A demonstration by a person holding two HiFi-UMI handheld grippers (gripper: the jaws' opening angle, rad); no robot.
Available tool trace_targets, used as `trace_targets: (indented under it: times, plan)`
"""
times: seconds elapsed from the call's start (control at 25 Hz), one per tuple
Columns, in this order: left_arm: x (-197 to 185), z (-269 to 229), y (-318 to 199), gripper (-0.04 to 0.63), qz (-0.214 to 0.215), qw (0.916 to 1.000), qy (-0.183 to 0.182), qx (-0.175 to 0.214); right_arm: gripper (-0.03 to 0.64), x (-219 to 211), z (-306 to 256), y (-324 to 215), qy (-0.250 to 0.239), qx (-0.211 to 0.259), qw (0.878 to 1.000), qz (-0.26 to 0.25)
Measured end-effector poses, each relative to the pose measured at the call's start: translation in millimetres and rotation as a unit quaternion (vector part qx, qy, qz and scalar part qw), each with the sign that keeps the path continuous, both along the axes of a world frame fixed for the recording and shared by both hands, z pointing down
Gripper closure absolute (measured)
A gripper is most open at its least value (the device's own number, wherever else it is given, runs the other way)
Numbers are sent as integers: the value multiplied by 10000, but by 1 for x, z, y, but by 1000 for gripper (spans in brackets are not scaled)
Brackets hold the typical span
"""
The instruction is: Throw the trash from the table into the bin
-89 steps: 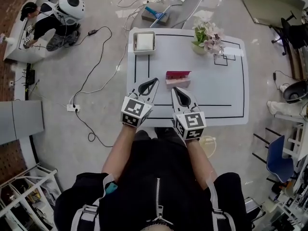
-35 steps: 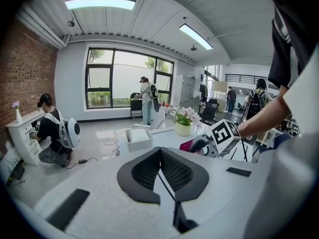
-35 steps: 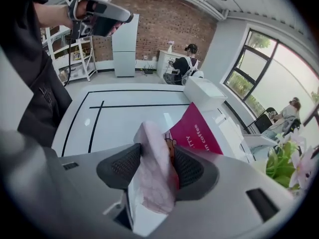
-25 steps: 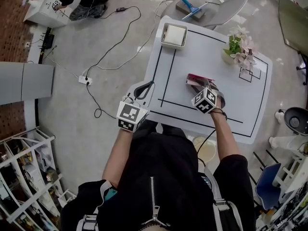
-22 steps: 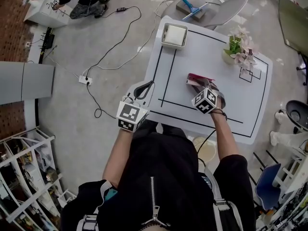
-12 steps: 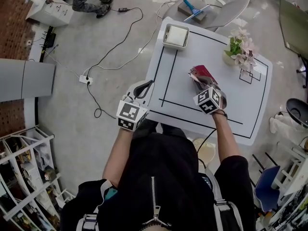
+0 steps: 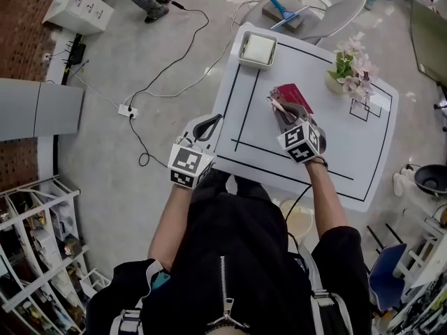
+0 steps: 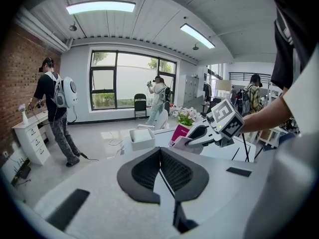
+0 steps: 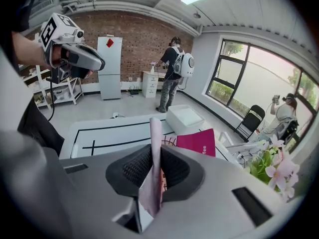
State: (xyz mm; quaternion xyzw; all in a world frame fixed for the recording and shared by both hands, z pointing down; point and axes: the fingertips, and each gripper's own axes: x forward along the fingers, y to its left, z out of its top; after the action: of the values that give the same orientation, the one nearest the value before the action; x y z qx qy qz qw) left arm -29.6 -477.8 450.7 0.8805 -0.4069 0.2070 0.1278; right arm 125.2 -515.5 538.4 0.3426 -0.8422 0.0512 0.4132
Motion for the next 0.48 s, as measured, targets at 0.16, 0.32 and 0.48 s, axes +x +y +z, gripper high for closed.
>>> trace_targets:
  times: [0.16, 0.32, 0.48]
  plan:
    - [4, 4, 6, 589, 1, 10000, -35, -36, 565, -2, 2, 3, -45, 19, 10000, -41]
    - [13, 4, 13, 589, 111, 9999, -68, -67, 564, -1, 2, 13, -66, -4, 10000, -37]
    - [24, -3, 16, 589, 291, 9995, -71, 69, 565, 2, -5, 21, -62, 82, 9999, 18]
